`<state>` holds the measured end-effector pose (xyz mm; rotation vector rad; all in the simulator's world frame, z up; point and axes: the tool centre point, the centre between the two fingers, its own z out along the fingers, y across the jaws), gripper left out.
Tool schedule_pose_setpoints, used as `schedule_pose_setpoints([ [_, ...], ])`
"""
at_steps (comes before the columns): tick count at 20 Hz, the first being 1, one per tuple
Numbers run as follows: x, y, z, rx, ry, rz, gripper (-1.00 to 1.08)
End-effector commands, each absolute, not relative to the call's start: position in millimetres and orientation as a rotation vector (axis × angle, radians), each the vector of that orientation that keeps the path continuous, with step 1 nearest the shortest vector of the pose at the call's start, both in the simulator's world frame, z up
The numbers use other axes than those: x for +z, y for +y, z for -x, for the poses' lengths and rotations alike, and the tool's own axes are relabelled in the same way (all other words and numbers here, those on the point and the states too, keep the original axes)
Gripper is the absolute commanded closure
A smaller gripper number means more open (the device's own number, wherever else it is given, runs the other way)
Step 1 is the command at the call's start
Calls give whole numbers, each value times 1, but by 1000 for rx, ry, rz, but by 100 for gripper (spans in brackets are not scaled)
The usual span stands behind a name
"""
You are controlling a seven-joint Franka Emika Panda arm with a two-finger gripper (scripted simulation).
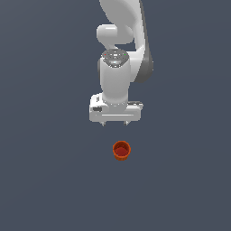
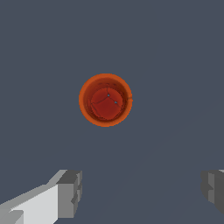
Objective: Pick up the object and move it to a goal position.
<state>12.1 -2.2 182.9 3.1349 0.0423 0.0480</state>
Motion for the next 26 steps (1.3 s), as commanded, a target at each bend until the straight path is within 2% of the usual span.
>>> schedule_pose_setpoints([
  [1, 183, -2, -12, 48, 42, -3135, -20],
  [15, 179, -2, -12, 28, 123, -3114, -20],
  [26, 159, 16, -26, -54, 502, -3028, -20],
])
